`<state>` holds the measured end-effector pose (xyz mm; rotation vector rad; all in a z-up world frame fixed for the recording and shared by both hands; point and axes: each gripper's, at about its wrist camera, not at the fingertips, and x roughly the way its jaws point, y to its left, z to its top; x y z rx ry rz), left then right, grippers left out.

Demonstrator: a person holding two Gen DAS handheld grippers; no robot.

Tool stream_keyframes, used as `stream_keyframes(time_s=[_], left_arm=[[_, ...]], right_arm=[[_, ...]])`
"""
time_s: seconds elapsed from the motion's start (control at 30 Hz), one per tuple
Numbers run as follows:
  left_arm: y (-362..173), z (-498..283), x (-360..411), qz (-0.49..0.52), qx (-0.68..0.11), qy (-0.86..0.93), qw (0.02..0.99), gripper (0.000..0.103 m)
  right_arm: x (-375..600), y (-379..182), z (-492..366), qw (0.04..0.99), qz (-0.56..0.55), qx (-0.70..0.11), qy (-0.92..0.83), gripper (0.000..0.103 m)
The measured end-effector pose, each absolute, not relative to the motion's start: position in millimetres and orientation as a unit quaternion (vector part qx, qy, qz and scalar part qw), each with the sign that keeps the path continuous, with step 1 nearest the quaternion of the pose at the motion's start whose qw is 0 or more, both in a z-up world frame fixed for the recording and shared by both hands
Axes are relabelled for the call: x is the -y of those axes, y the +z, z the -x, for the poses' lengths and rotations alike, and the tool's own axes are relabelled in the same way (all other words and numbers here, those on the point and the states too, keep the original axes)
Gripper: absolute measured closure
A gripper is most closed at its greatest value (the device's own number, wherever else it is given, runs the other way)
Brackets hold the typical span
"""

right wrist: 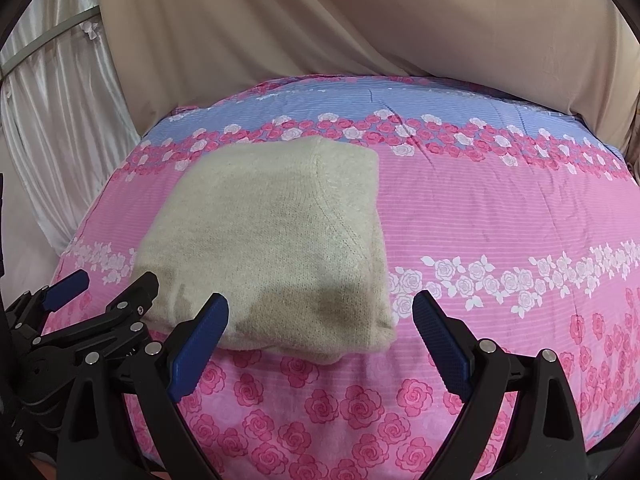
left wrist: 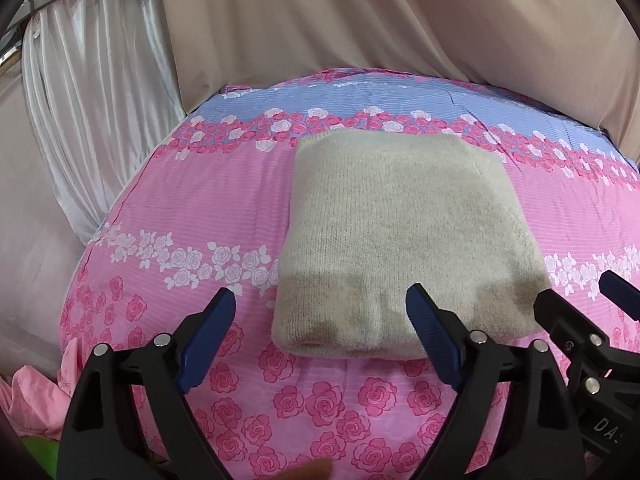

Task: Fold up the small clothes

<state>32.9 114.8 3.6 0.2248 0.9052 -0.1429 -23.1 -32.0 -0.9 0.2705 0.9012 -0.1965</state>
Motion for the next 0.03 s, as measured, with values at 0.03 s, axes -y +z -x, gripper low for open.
stream_keyframes(time_s=[0.03], left_arm=[[4.1, -33.0, -114.5, -0.108, -0.436, -0.069, 0.891, 0.018]], right_arm=[[32.0, -0.9, 23.1, 0.887, -0.131, -0.434, -0.095, 0.012]])
